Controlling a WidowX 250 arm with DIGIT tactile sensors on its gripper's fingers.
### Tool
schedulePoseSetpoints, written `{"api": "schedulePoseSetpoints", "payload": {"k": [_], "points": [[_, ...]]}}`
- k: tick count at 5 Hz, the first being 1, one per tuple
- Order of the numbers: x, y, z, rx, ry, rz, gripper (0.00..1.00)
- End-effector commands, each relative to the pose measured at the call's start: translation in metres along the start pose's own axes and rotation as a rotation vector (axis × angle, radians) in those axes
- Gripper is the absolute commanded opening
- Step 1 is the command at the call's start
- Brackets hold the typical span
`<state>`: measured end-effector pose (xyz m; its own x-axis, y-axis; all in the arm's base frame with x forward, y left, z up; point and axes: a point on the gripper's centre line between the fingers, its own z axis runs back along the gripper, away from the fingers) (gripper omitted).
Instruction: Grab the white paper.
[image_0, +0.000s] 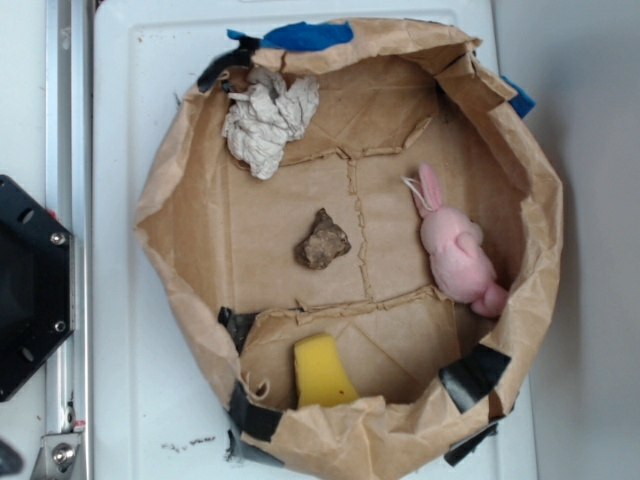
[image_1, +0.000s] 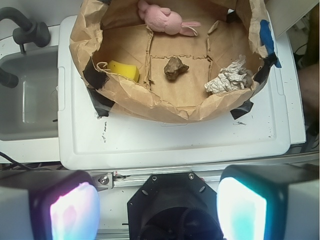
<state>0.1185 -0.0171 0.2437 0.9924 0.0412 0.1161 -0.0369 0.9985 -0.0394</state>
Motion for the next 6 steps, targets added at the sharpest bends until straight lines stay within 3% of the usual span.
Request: {"api": "schedulePoseSetpoints", "payload": {"k": [1,2,3,4,5,6], "points": [[0.000,0.000,0.000,0.000,0.000,0.000,1.00],[0.031,0.015,0.000,0.061,-0.046,0.012,1.00],[0.057,0.034,-0.007,0.037,-0.053,-0.007,1.00],[0.064,0.036,-0.018,-0.038,-0.039,-0.175,1.00],[0.087,0.041,-0.040,-0.073,-0.035,-0.326,1.00],[0.109,0.048,-0.060,-0.077,-0.009,-0.391,1.00]]}}
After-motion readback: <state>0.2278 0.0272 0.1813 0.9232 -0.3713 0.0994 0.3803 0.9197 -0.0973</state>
